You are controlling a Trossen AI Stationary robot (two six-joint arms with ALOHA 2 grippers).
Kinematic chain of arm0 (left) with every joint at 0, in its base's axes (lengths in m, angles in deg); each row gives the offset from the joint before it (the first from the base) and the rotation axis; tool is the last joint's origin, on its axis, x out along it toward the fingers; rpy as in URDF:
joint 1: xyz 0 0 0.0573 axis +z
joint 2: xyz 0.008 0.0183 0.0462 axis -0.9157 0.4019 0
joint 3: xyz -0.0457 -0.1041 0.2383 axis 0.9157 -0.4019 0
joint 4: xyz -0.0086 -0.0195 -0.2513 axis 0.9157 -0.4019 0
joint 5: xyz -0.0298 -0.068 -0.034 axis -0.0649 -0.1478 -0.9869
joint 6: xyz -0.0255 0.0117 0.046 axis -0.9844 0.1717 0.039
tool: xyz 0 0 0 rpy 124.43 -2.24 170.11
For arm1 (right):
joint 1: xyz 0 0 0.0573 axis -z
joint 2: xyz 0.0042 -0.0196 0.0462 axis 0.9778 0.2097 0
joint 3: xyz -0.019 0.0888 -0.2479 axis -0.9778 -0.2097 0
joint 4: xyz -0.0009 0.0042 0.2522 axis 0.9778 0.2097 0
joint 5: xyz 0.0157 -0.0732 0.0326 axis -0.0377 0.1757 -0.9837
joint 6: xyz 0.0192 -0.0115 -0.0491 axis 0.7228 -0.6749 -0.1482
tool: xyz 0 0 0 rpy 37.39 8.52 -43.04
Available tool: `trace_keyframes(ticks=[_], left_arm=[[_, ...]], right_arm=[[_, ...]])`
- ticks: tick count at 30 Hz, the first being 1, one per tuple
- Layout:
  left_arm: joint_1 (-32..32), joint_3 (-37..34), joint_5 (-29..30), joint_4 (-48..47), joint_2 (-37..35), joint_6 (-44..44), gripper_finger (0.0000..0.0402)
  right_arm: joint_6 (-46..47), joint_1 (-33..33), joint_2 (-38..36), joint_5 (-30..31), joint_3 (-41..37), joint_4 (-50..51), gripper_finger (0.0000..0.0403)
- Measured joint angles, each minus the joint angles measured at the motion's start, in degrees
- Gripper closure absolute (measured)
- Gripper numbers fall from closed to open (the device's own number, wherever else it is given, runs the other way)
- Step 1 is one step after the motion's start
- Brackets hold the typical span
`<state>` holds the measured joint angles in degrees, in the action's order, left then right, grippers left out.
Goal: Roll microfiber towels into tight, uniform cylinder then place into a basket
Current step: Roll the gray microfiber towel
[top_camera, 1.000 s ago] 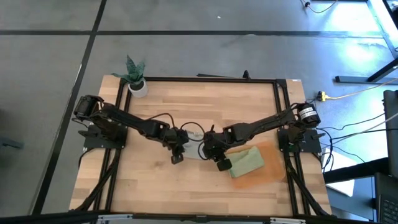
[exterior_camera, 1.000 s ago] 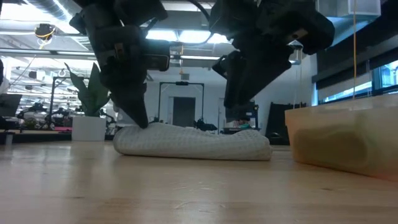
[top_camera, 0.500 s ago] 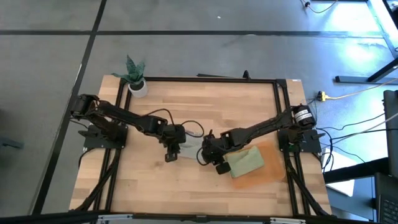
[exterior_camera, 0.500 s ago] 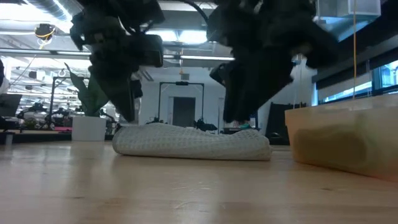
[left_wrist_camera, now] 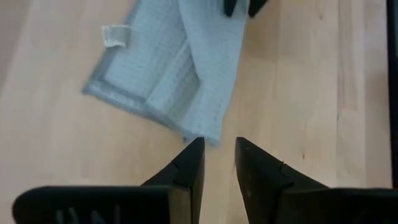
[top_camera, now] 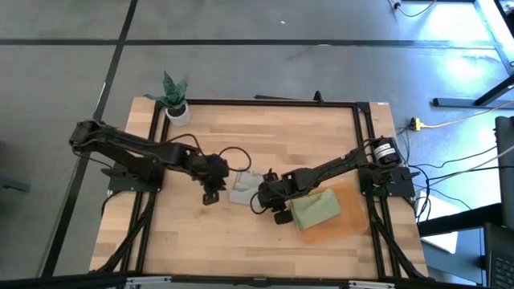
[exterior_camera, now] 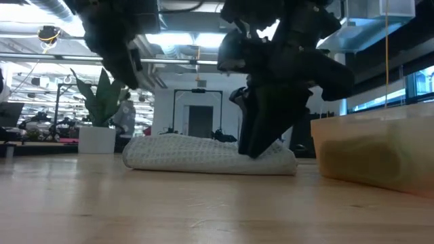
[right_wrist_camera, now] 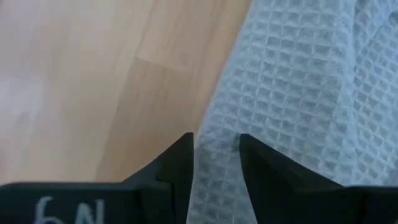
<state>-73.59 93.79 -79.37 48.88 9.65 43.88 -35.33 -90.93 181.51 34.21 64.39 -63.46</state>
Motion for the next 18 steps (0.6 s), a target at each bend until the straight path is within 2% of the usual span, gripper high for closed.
trace_keyframes(ticks=[6, 18], left_arm=[[-1.33, 0.04, 3.36, -2.84, -3.9, -1.4, 0.032], [-2.04, 0.04, 4.24, -3.41, -4.04, -1.64, 0.032]], right_arm=[[0.39, -0.26, 0.03, -0.79, 0.0, -0.45, 0.0272], [0.78, -0.4, 3.33, 1.85, 0.23, -0.84, 0.0272]])
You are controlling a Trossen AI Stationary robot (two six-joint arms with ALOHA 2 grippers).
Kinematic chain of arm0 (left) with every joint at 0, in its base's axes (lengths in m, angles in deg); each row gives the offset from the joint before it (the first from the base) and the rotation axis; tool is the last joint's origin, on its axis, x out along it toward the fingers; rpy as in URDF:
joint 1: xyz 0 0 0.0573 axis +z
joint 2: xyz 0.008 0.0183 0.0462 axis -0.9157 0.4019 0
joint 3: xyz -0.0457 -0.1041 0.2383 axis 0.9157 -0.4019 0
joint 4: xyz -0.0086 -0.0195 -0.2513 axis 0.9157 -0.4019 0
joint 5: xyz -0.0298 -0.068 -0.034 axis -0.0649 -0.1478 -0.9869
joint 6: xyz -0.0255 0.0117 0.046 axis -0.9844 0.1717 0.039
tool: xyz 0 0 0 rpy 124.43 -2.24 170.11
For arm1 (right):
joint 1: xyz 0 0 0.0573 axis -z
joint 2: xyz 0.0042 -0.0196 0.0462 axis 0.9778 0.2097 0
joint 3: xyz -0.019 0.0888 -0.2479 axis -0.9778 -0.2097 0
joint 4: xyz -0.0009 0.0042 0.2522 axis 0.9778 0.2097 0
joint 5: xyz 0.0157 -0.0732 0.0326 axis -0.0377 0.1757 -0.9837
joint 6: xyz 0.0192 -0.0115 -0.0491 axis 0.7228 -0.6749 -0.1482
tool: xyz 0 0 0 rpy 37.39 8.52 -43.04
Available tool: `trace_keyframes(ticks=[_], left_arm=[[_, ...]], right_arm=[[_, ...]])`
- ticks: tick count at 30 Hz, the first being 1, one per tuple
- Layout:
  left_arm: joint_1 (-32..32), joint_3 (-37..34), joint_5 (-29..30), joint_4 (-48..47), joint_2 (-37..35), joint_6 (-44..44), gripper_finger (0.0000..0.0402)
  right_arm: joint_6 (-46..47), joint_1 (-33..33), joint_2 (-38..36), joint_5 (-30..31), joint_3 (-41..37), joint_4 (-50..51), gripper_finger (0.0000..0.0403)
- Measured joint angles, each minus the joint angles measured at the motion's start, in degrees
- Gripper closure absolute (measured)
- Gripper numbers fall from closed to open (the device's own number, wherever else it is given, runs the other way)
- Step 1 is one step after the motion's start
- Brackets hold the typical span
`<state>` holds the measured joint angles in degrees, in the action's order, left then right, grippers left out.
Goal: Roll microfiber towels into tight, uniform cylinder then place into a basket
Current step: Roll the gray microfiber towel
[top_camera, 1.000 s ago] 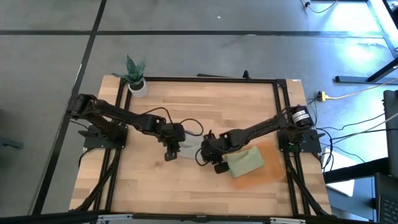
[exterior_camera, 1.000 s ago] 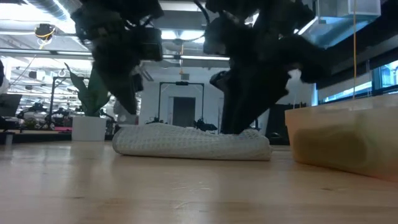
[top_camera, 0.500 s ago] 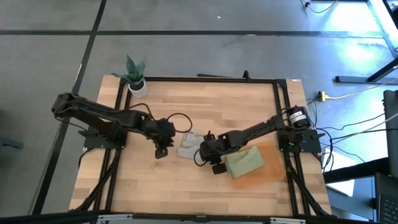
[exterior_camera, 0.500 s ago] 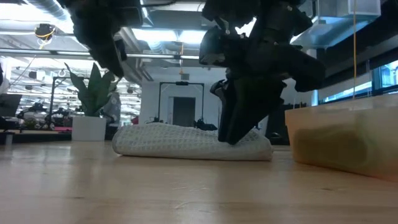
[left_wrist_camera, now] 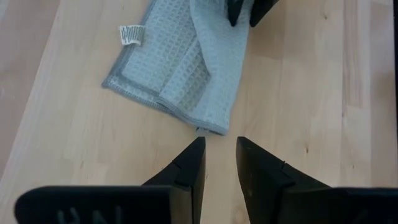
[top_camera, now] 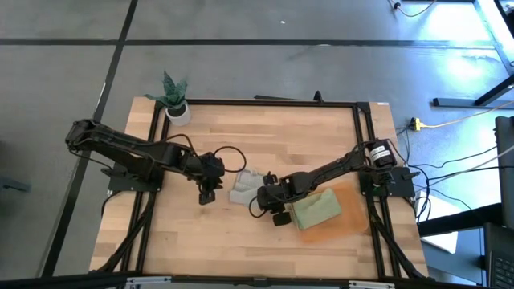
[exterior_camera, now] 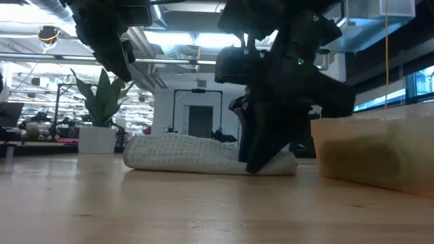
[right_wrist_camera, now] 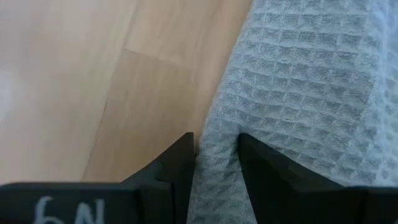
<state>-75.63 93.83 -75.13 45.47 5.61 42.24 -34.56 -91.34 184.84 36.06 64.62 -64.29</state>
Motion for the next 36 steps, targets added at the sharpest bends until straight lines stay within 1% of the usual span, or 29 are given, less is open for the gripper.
trace_keyframes(ticks=[3, 5, 7, 10, 11, 12, 17, 22, 27, 29, 34, 36], left_arm=[[0.0, 0.0, 0.0, 0.04, 0.0, -0.05, 0.032], [0.0, 0.0, 0.0, 0.04, 0.0, -0.07, 0.032], [0.0, 0.0, 0.0, 0.03, 0.0, -0.09, 0.032], [0.0, 0.0, -0.03, 0.04, 0.0, -0.13, 0.032], [0.0, 0.0, -0.03, 0.03, 0.0, -0.13, 0.032], [0.0, 0.0, -0.03, 0.04, 0.0, -0.13, 0.032], [0.0, 0.0, -0.03, 0.03, 0.0, -0.13, 0.032], [0.0, 0.0, -0.03, 0.05, 0.0, -0.15, 0.032], [0.0, 0.0, -0.07, 0.05, 0.0, -0.17, 0.032], [0.0, 0.0, -0.05, 0.05, 0.0, -0.17, 0.032], [0.0, 0.0, -0.07, 0.07, 0.0, -0.21, 0.032], [-0.13, 0.0, -0.07, 0.53, 0.0, -0.93, 0.032]], right_arm=[[1.01, -0.18, 0.23, 3.71, 0.01, -0.06, 0.0274], [1.43, -0.05, 0.27, 4.54, -0.01, 0.01, 0.0286], [1.46, -0.01, 0.28, 4.14, -0.01, 0.06, 0.0313], [2.71, 0.3, 0.25, 2.6, -0.01, 0.18, 0.0375], [3.0, 0.54, 0.23, 1.58, 0.05, 0.31, 0.0386], [3.18, 0.81, 0.25, 0.57, 0.36, 0.76, 0.0387], [5.0, 3.51, 0.56, -10.02, 2.65, 3.28, 0.0395], [4.83, 7.55, 0.65, -24.0, 6.08, 6.0, 0.0395], [8.72, 12.17, 0.63, -37.06, 7.05, 6.79, 0.0395], [10.62, 13.75, 0.58, -39.78, 7.07, 7.08, 0.0395], [16.15, 17.1, 0.56, -42.0, 7.07, 10.06, 0.0395], [16.44, 18.04, 0.52, -42.99, 7.11, 11.13, 0.0395]])
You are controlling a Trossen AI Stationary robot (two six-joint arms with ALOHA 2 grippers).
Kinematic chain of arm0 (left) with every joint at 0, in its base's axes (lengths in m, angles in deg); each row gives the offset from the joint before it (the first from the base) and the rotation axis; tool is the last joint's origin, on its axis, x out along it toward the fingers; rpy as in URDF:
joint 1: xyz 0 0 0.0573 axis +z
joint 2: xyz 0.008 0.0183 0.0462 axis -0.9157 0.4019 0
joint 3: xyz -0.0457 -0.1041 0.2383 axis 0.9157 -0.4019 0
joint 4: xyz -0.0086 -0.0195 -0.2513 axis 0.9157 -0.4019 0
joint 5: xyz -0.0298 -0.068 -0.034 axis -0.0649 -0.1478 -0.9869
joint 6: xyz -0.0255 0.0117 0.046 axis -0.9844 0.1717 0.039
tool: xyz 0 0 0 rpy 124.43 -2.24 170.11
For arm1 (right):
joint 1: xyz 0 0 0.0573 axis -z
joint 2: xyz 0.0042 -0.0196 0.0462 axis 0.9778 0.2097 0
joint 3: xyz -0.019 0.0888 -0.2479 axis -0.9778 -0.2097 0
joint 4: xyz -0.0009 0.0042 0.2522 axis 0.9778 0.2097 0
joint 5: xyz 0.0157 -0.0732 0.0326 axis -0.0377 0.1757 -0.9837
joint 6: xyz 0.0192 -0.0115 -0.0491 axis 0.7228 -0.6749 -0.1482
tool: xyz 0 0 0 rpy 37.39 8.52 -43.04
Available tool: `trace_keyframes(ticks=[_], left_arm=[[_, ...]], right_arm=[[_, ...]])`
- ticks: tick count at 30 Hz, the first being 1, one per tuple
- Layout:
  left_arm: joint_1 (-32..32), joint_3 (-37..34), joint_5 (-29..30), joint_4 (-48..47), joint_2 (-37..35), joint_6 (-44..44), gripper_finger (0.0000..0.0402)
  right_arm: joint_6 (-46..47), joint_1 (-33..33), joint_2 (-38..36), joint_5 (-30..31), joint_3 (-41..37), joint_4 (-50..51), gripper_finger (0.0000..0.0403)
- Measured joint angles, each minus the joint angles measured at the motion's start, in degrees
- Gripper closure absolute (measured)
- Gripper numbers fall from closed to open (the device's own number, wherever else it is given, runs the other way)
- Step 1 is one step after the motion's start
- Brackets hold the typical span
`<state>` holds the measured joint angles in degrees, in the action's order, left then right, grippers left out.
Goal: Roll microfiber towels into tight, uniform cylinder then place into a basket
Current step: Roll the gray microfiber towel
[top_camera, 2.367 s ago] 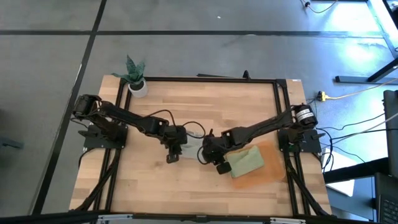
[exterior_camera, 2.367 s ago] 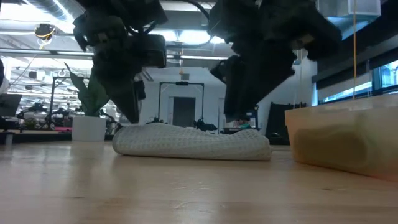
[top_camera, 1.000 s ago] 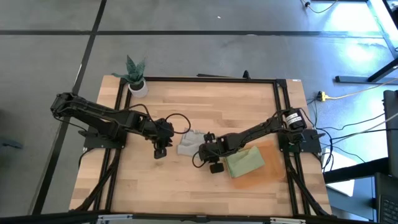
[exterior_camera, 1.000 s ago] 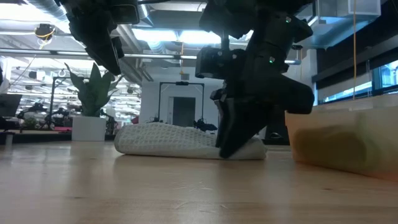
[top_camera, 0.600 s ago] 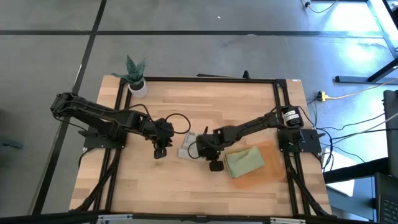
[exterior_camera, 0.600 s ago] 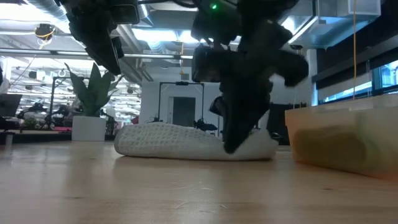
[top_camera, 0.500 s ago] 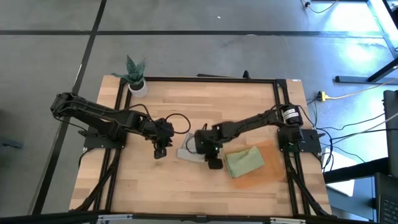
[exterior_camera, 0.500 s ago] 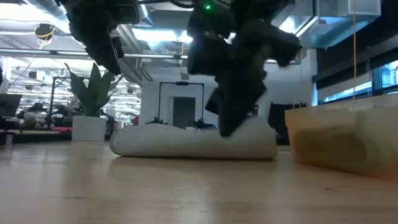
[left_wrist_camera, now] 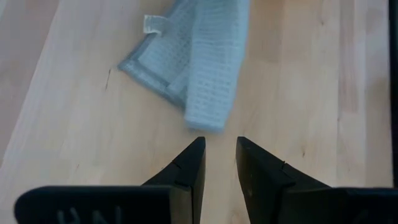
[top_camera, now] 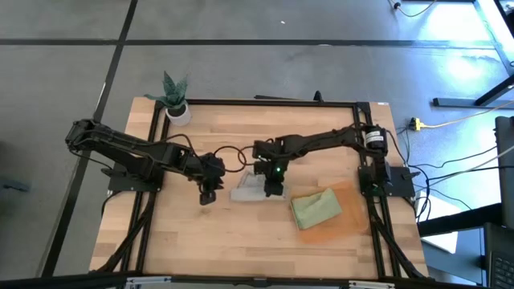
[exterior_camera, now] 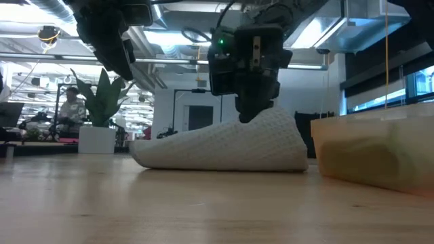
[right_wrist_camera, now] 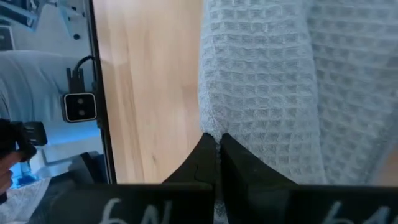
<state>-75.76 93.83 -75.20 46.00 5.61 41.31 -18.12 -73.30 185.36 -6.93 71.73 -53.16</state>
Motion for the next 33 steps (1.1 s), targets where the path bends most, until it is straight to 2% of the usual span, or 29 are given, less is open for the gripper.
trace_keyframes(ticks=[3, 7, 12, 25, 33], left_arm=[[-0.57, 0.0, 0.02, 2.83, 0.93, -0.02, 0.032], [-2.48, 0.0, 0.5, 5.82, 4.08, 5.69, 0.032], [-3.84, -0.03, 3.1, 11.86, 10.55, 11.34, 0.032], [-3.63, -0.02, 1.34, 22.66, 27.16, 20.22, 0.032], [-2.31, -0.04, 9.02, 23.65, 28.45, 19.7, 0.032]], right_arm=[[-0.06, 0.72, -0.07, 0.03, 0.01, 1.61, 0.0395], [0.22, 1.73, -0.07, -0.87, 0.03, 2.18, 0.0395], [1.37, 3.57, -0.14, -1.87, 0.05, 3.2, 0.0395], [-0.23, 4.61, -0.18, -1.85, 0.07, 5.08, 0.0396], [-1.73, 4.14, -0.18, -1.79, 0.08, 6.49, 0.0395]])
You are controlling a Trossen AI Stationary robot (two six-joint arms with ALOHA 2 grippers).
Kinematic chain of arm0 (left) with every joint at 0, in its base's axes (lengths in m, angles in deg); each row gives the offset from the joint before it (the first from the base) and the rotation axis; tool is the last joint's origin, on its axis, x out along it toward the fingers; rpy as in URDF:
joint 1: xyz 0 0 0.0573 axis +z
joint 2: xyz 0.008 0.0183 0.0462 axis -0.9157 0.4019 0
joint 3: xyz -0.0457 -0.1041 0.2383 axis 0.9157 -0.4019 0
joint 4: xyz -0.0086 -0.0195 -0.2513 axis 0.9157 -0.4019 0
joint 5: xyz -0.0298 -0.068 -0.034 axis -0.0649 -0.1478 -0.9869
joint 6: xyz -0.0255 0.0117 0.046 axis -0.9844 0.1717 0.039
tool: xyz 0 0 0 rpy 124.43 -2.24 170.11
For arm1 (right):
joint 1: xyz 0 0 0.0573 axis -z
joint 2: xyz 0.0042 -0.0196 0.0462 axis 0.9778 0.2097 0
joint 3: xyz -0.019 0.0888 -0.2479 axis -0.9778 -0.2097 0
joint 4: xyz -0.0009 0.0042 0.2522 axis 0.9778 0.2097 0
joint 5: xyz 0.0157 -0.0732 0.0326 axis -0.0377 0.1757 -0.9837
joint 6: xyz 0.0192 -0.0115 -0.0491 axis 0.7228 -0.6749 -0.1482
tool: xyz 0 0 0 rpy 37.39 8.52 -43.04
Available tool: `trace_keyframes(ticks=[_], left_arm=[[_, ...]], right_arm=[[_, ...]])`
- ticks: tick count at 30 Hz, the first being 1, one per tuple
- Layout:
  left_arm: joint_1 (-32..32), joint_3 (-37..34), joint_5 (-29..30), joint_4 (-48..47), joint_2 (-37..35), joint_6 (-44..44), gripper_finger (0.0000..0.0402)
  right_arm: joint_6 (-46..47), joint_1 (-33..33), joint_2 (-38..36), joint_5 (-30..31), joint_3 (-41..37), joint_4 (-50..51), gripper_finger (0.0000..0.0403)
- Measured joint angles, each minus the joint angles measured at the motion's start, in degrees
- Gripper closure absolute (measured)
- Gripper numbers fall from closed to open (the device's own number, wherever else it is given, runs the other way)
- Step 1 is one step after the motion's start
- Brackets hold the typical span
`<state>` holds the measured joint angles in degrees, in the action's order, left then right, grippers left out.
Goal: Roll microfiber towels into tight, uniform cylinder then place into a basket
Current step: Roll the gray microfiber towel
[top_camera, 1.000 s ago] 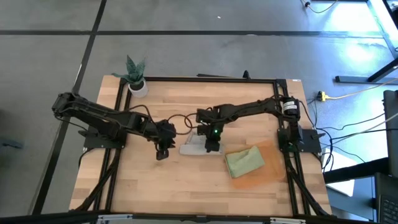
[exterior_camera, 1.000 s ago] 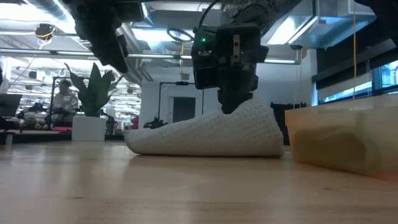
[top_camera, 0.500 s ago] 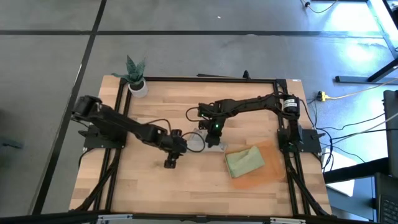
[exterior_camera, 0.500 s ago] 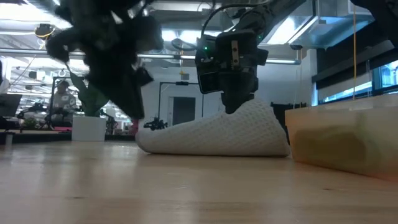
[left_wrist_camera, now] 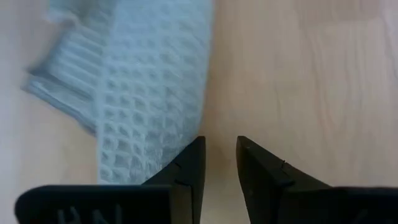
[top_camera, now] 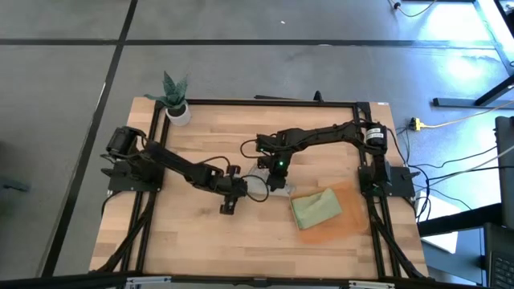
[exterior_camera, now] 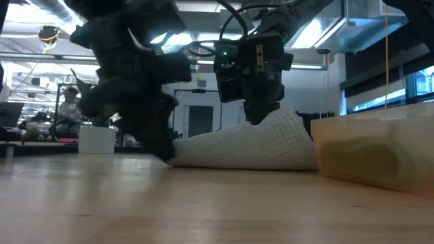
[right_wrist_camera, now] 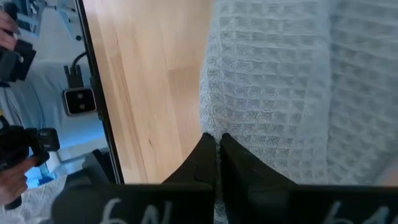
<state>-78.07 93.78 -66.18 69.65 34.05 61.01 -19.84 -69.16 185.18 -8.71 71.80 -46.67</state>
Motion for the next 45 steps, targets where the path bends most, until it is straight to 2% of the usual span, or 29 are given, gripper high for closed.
trace_keyframes(ticks=[5, 9, 13, 17, 23, 26, 31, 34, 36, 40, 45], left_arm=[[1.63, 0.04, 2.05, 1.85, -0.8, 3.79, 0.032], [3.13, 0.04, 3.18, 3.25, -0.8, 6.57, 0.032], [5.26, 0.04, 3.18, 7.83, -0.8, 9.91, 0.032], [7.33, 0.04, 3.03, 10.17, -0.82, 10.17, 0.032], [8.55, 0.04, 2.7, 7.11, -3.11, 8.78, 0.032], [9.32, 0.0, 2.31, 3.48, -6.09, 5.61, 0.032], [8.69, 0.01, -6.83, 5.83, -8.83, 4.18, 0.032], [7.06, 0.06, -7.39, 7.75, -7.65, 4.18, 0.032], [6.33, -0.03, -6.07, 8.01, -6.59, 4.16, 0.032], [5.41, 0.04, 0.16, 10.73, -6.0, 4.17, 0.032], [5.4, 0.04, 1.62, 13.8, -5.98, 6.58, 0.0321]], right_arm=[[-0.75, -0.55, 0.0, 0.98, 0.0, 2.41, 0.0395], [-0.29, -0.53, -0.02, 5.83, 0.02, 6.59, 0.0394], [0.05, -0.53, -0.02, 14.15, 0.02, 11.93, 0.0394], [-1.39, -0.53, -0.02, 19.25, 0.04, 15.59, 0.0393], [-11.23, -0.71, -0.04, 19.05, 0.04, 16.23, 0.0394], [-16.27, -0.7, -0.04, 14.9, 0.04, 16.22, 0.0394], [-18.38, -0.54, -0.09, 13.26, 0.04, 16.02, 0.0394], [-19.02, -0.03, -0.09, 13.13, 0.04, 16.02, 0.0394], [-19.29, 0.19, -0.09, 13.11, 0.04, 15.97, 0.0394], [-19.45, 0.15, -0.09, 13.07, 0.04, 16.14, 0.0394], [-19.62, 0.13, -0.09, 13.03, 0.04, 16.48, 0.0394]])
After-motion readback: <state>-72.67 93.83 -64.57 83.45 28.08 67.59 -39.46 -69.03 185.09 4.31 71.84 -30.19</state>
